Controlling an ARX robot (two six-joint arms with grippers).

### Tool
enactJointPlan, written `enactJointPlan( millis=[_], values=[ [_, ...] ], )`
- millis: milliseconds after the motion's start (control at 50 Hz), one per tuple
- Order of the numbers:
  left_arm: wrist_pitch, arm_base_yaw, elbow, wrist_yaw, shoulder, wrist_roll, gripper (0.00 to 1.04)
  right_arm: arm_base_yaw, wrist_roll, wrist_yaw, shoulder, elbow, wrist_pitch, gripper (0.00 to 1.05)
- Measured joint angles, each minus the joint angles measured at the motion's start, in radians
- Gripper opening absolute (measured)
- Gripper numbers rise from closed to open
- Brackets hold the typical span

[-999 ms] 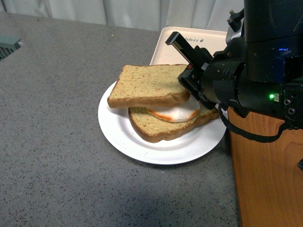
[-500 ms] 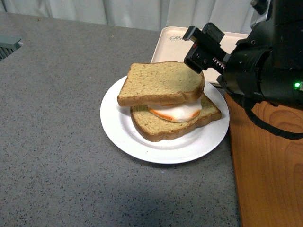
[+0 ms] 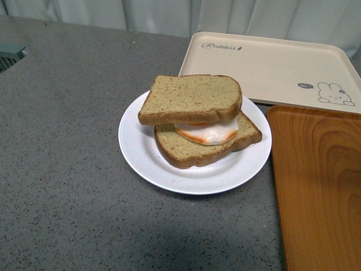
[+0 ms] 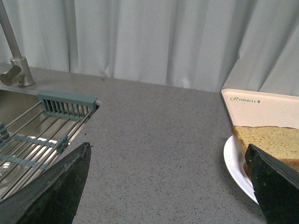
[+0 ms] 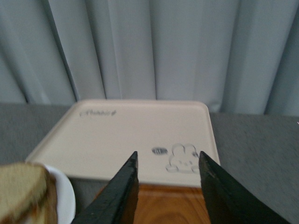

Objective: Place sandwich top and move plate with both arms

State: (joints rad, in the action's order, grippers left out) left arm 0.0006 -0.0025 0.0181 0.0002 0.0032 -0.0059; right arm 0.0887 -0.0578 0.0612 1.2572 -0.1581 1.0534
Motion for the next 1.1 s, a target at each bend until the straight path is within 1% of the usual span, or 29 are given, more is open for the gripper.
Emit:
enactJointPlan(
  millis=[40,80,120,140,180,200,240,260,300,360,420,460,899,919,939,959,979,1019,1039,1079,1099],
  values=[
    [0.0,0.0,0.0,0.0,0.0,0.0,0.98,-0.038,0.015,-0.032,-0.074,0.043,-0.054,0.32],
    [0.0,0.0,0.0,0.0,0.0,0.0,0.98,-0.062,0.023,-0.038,-0.156,0.082,-0.119,0.26],
    [0.0,0.0,0.0,0.0,0.0,0.0,0.98,-0.081,0.032,-0.042,-0.316,0.132,-0.257,0.17],
    [0.0,0.0,0.0,0.0,0.0,0.0,0.98,-0.082,0.033,-0.045,-0.352,0.139,-0.29,0.16],
    [0.0,0.0,0.0,0.0,0.0,0.0,0.98,-0.084,0.039,-0.055,-0.509,0.153,-0.438,0.08],
    [0.0,0.0,0.0,0.0,0.0,0.0,0.98,-0.084,0.04,-0.057,-0.556,0.153,-0.484,0.07],
    [0.0,0.0,0.0,0.0,0.0,0.0,0.98,-0.085,0.045,-0.06,-0.742,0.152,-0.657,0.01],
    [0.0,0.0,0.0,0.0,0.0,0.001,0.98,-0.085,0.05,-0.06,-0.788,0.152,-0.7,0.01],
    [0.0,0.0,0.0,-0.002,-0.001,0.001,0.98,-0.086,0.051,-0.064,-0.962,0.152,-0.855,0.01],
    [0.0,0.0,0.0,-0.003,0.0,0.001,0.98,-0.086,0.052,-0.063,-1.126,0.152,-0.979,0.01],
    [0.0,0.0,0.0,-0.003,-0.001,0.001,0.98,-0.086,0.053,-0.063,-1.212,0.152,-1.039,0.01],
    [0.0,0.0,0.0,-0.003,-0.001,0.001,0.98,-0.086,0.053,-0.063,-1.239,0.152,-1.047,0.01],
    [0.0,0.0,0.0,0.0,-0.001,0.001,0.98,-0.088,0.046,-0.067,-1.249,0.151,-1.057,0.01],
    [0.0,0.0,0.0,0.0,-0.001,0.001,0.98,-0.09,0.039,-0.076,-1.242,0.146,-1.073,0.02],
    [0.0,0.0,0.0,-0.001,-0.001,0.001,0.98,-0.097,0.005,-0.096,-1.226,0.127,-1.125,0.06],
    [0.0,0.0,0.0,-0.001,-0.001,0.001,0.98,-0.103,-0.05,-0.124,-1.197,0.103,-1.183,0.09],
    [0.0,0.0,0.0,-0.001,-0.001,0.001,0.98,-0.105,-0.073,-0.13,-1.183,0.093,-1.21,0.11],
    [0.0,0.0,0.0,0.0,-0.001,0.001,0.98,-0.11,-0.161,-0.144,-1.132,0.061,-1.294,0.18],
    [0.0,0.0,0.0,0.0,-0.001,0.001,0.98,-0.111,-0.186,-0.145,-1.124,0.057,-1.309,0.2],
    [0.0,0.0,0.0,0.0,-0.001,0.001,0.98,-0.113,-0.286,-0.146,-1.101,0.055,-1.345,0.27],
    [0.0,0.0,0.0,-0.001,-0.001,0.001,0.98,-0.114,-0.306,-0.146,-1.098,0.055,-1.35,0.28]
  ],
)
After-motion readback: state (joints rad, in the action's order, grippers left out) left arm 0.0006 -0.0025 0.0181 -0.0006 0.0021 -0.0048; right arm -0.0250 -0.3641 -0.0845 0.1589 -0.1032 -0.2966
